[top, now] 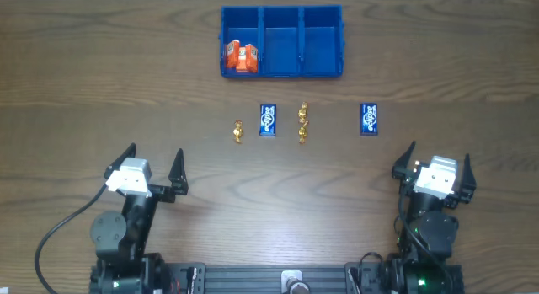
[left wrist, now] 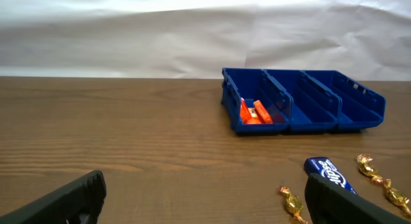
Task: Sort Candies Into Trays
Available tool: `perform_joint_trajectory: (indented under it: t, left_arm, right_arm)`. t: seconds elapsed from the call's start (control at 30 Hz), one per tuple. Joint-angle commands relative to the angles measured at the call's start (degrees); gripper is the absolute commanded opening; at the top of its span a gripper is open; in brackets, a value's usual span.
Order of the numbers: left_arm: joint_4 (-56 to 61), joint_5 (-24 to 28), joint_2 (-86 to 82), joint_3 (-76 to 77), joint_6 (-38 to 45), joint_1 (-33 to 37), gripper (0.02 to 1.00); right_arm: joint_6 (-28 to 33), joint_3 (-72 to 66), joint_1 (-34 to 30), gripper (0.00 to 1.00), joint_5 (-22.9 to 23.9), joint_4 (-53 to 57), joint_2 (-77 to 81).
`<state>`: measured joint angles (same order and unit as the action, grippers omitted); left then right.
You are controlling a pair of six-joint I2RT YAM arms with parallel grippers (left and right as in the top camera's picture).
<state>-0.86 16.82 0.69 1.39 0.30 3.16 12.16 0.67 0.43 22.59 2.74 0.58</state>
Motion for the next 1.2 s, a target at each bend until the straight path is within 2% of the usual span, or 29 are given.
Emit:
perform_joint_trajectory:
  t: [0.03,0.13,0.4,0.8,0.93,1.1,1.2]
  left_arm:
    - [-1.9,1.2,-0.4,-1.1,1.0,-0.2,0.998]
    - [-1.9,1.2,-0.4,-1.1,1.0,-0.2,0.996]
    - [-1.9,1.2,-0.4,-1.1,1.0,-0.2,0.998]
    - [-1.9,1.2,-0.4,-1.1,1.0,-0.2,0.996]
    - [-1.9,1.2,-0.4,-1.1,1.0,-0.2,0.996]
    - [-1.9,1.2,-0.4,-1.1,1.0,-0.2,0.998]
    - [-1.9,1.2,-0.4,-1.1,1.0,-0.2,0.998]
  right_arm:
    - [-2.6,4.7,0.2,0.998,-9.7,3.1,1.2]
    - [-3.2,11.5,0.2,0.998,-18.0,7.6,6.0]
    - [-3.3,33.4,0.2,0.998,-30.7,14.9,28.7]
    - [-5.3,75.1,0.2,0.998,-31.7,45.7,68.1]
    - [-6.8,81.1,0.2,0.998,-31.7,50.7,78.4]
    - [-8.0,81.9,0.2,0.998,-31.6,54.6,88.0]
    - [-11.0,81.9,0.3,0.998,-29.4,55.7,93.2]
